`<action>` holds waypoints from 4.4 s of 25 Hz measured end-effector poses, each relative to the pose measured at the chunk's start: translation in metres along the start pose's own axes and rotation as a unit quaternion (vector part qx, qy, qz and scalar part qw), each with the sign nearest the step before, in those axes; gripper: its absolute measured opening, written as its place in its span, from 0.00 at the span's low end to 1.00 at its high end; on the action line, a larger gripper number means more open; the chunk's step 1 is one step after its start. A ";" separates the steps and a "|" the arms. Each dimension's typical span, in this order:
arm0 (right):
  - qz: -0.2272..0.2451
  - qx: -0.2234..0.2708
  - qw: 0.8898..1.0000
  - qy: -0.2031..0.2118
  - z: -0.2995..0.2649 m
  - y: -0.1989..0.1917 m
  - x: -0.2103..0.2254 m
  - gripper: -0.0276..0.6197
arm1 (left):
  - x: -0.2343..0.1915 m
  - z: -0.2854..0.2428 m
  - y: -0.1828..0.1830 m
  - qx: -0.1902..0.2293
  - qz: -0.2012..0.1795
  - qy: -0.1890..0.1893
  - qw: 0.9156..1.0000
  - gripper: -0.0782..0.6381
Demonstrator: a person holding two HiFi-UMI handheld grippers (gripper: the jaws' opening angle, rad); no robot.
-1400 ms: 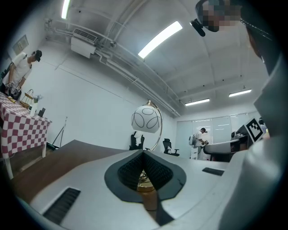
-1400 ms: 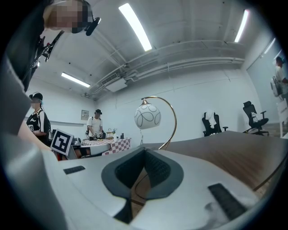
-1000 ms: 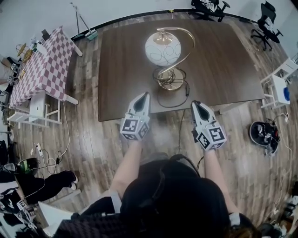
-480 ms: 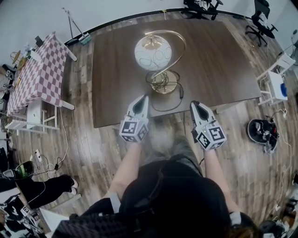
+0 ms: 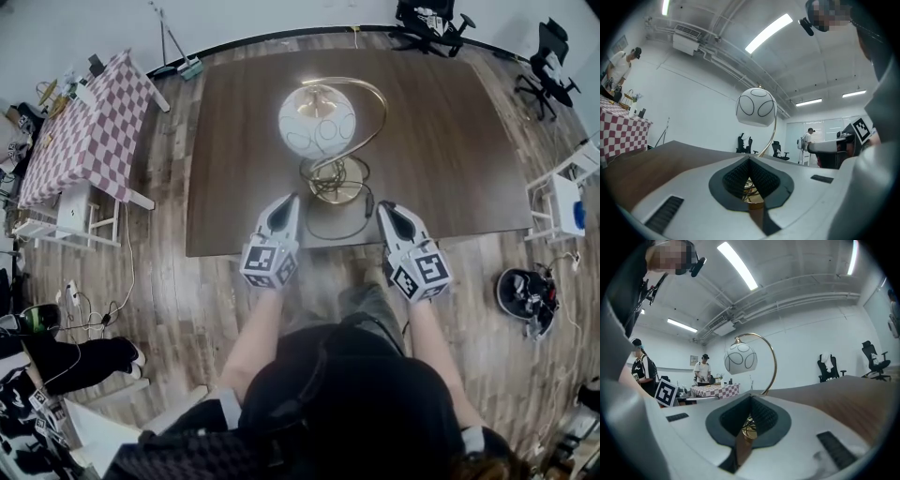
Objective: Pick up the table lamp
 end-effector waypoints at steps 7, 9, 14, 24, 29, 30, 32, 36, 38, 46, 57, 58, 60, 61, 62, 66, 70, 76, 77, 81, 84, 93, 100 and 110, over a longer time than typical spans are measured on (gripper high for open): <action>0.053 -0.029 0.997 0.041 -0.018 0.010 0.013 0.05 | 0.001 -0.020 -0.001 0.009 0.007 0.038 0.999 0.12; 0.058 -0.033 0.996 0.053 -0.023 0.017 0.018 0.06 | 0.005 -0.027 -0.001 0.010 0.005 0.043 0.999 0.12; 0.053 -0.039 0.995 0.073 -0.038 0.025 0.028 0.10 | 0.006 -0.037 -0.006 0.003 0.006 0.059 0.998 0.12; 0.043 -0.043 0.994 0.094 -0.058 0.028 0.050 0.10 | 0.008 -0.046 -0.022 -0.005 0.001 0.085 0.996 0.12; 0.043 -0.039 0.992 0.108 -0.072 0.033 0.055 0.10 | 0.004 -0.052 -0.029 0.001 -0.003 0.093 0.996 0.17; 0.043 -0.038 0.992 0.111 -0.075 0.034 0.057 0.10 | 0.003 -0.053 -0.030 0.002 -0.005 0.095 0.995 0.17; 0.045 -0.037 0.991 0.117 -0.079 0.034 0.059 0.10 | 0.003 -0.055 -0.034 0.004 -0.009 0.098 0.995 0.19; 0.047 -0.036 0.990 0.126 -0.084 0.034 0.065 0.10 | 0.001 -0.061 -0.037 0.011 -0.013 0.103 0.995 0.20; 0.045 -0.034 0.990 0.130 -0.085 0.033 0.068 0.10 | 0.000 -0.065 -0.040 0.015 -0.015 0.101 0.995 0.22; 0.046 -0.028 0.989 0.138 -0.092 0.032 0.081 0.10 | 0.001 -0.081 -0.060 -0.002 -0.030 0.102 0.994 0.25; 0.044 -0.024 0.986 0.158 -0.101 0.038 0.082 0.17 | -0.002 -0.097 -0.063 -0.010 -0.039 0.095 0.995 0.27; 0.045 -0.023 0.986 0.160 -0.101 0.039 0.082 0.17 | -0.002 -0.097 -0.063 -0.011 -0.037 0.093 0.995 0.27; 0.045 -0.022 0.985 0.163 -0.102 0.040 0.080 0.17 | -0.003 -0.098 -0.064 -0.013 -0.032 0.090 0.995 0.27; 0.044 -0.021 0.985 0.165 -0.102 0.040 0.080 0.17 | -0.004 -0.100 -0.064 -0.014 -0.030 0.087 0.996 0.27; 0.043 -0.019 0.985 0.166 -0.102 0.041 0.080 0.17 | -0.004 -0.101 -0.065 -0.014 -0.028 0.085 0.996 0.27; 0.041 -0.015 0.985 0.170 -0.104 0.046 0.079 0.17 | -0.006 -0.104 -0.066 -0.018 -0.028 0.081 0.996 0.27; 0.041 -0.003 0.983 0.181 -0.107 0.063 0.075 0.23 | -0.006 -0.104 -0.065 -0.017 -0.031 0.083 0.996 0.27; 0.042 0.014 0.978 0.204 -0.113 0.085 0.068 0.23 | -0.007 -0.104 -0.065 -0.018 -0.031 0.083 0.996 0.27; 0.045 0.016 0.977 0.208 -0.114 0.089 0.066 0.23 | -0.007 -0.104 -0.066 -0.018 -0.030 0.082 0.996 0.27; 0.050 0.023 0.975 0.215 -0.120 0.102 0.060 0.23 | -0.006 -0.104 -0.064 -0.016 -0.022 0.079 0.996 0.27; 0.058 0.024 0.975 0.214 -0.125 0.109 0.056 0.23 | -0.006 -0.104 -0.064 -0.016 -0.020 0.079 0.997 0.28; 0.066 0.026 0.973 0.220 -0.133 0.123 0.043 0.14 | -0.007 -0.105 -0.066 -0.018 -0.010 0.072 0.997 0.28; 0.066 0.031 0.974 0.215 -0.136 0.128 0.041 0.09 | -0.009 -0.110 -0.066 -0.028 -0.009 0.067 0.997 0.26; 0.063 0.036 0.971 0.229 -0.138 0.134 0.038 0.08 | -0.009 -0.112 -0.065 -0.032 -0.018 0.071 0.997 0.24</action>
Point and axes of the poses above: the fingertips, and each gripper's own axes: z backward along the fingers, x to its right, y out of its top, the point moved 5 cm from there along z, backward along the fingers, and after that the axes turned 14 degrees about -z, right-handed, at the moved point
